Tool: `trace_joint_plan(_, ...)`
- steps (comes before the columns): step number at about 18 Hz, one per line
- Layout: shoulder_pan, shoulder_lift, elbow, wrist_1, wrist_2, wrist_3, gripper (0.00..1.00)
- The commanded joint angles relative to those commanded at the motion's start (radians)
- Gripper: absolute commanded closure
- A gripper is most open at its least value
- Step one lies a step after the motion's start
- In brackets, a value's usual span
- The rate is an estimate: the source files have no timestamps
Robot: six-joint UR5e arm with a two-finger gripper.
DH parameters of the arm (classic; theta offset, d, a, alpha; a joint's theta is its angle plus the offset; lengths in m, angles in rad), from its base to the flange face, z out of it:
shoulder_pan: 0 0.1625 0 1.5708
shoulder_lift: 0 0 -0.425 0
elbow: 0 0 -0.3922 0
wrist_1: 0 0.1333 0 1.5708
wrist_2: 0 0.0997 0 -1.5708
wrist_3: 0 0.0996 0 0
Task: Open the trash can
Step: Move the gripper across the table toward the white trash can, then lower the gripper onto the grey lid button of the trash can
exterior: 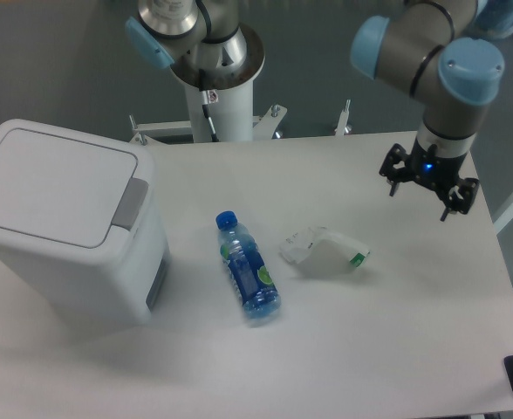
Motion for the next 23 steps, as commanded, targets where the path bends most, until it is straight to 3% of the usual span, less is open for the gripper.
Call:
trace_joint_plan(2, -0.043, 0.012, -0.037, -0.003, -0.021, -0.009, 0.00)
trace_joint_plan(4, -0.054, 0.077, -0.095, -0.008, -0.073, -0.012, 0.00)
trace_joint_plan(6, -0.071, 0.117, -0.110, -0.034, -0.087, -0.014, 0.00)
trace_joint_plan(11, -0.106, 0.140, 0.012, -0.237, -0.147, -0.063, 0.00)
trace_joint_plan(16, -0.190, 0.126, 0.182, -0.429, -0.147, -0.254, 0.00)
trace_joint_plan(23, -0.291, 0.117, 0.225, -0.436, -0.251, -0.527, 0.00)
